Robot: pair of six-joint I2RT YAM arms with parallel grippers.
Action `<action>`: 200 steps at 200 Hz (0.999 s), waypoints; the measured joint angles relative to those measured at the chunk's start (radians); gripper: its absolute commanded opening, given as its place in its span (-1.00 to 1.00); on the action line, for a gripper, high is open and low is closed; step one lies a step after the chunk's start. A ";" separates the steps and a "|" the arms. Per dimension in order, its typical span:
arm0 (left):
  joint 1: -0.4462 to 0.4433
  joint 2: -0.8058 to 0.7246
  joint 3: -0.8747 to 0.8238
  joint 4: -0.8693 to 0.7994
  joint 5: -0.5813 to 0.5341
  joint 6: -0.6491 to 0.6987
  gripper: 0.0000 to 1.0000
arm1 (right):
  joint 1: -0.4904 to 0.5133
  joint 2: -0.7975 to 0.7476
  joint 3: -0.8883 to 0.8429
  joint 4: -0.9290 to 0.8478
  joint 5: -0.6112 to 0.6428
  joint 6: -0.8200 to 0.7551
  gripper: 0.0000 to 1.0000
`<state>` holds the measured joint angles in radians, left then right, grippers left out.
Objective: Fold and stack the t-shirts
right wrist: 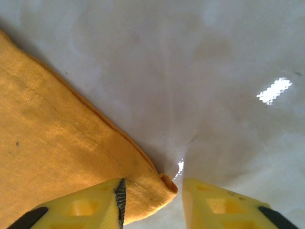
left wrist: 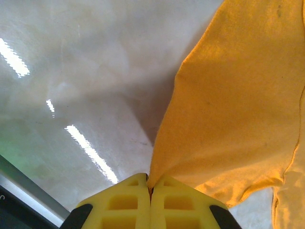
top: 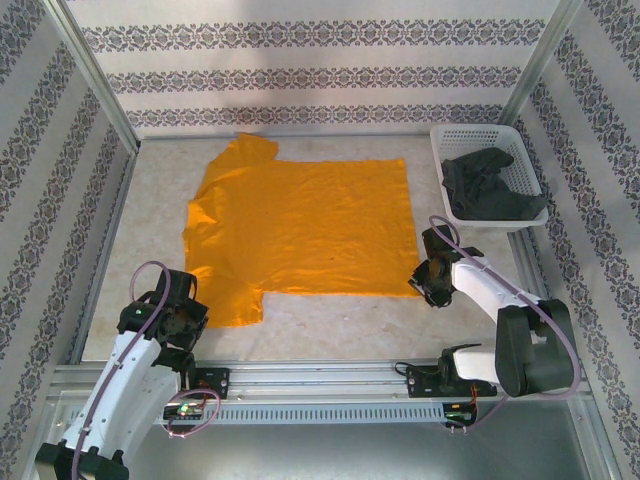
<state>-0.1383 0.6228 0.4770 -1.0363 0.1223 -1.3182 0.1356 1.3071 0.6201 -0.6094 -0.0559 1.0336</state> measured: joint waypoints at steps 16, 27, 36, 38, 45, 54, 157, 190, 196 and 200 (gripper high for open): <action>0.000 0.000 0.000 0.000 0.000 0.000 -1.00 | 0.000 0.030 0.006 0.010 -0.006 0.001 -0.65; 0.000 0.000 0.000 0.000 0.000 0.000 -1.00 | 0.000 0.048 0.012 0.007 -0.005 0.005 -0.84; 0.000 0.000 0.000 0.000 0.000 0.000 -1.00 | 0.000 0.053 0.021 0.001 -0.010 0.001 -1.00; 0.000 0.000 0.000 0.000 0.000 0.000 -1.00 | 0.000 0.053 0.023 0.000 -0.008 -0.002 -1.00; 0.000 0.000 0.000 0.000 0.000 0.000 -1.00 | 0.000 0.053 0.028 0.000 -0.008 0.005 -1.00; 0.000 0.000 0.000 0.000 0.000 0.000 -1.00 | 0.006 0.053 0.033 -0.005 -0.004 0.002 -1.00; 0.000 -0.145 -0.001 -0.011 0.002 -0.008 -1.00 | 0.100 -0.213 -0.036 -0.207 0.018 -0.010 -1.00; 0.000 -0.136 -0.005 -0.002 0.023 -0.007 -1.00 | 0.111 -0.237 -0.054 -0.238 0.018 -0.006 -1.00; 0.000 -0.124 -0.005 0.001 0.028 -0.006 -1.00 | 0.111 -0.229 -0.053 -0.238 0.017 -0.006 -1.00; 0.000 -0.113 -0.006 0.004 0.032 -0.005 -1.00 | 0.111 -0.222 -0.052 -0.237 0.017 -0.006 -1.00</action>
<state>-0.1383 0.5102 0.4713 -1.0325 0.1539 -1.3228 0.2470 1.0851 0.5678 -0.8463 -0.0391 1.0271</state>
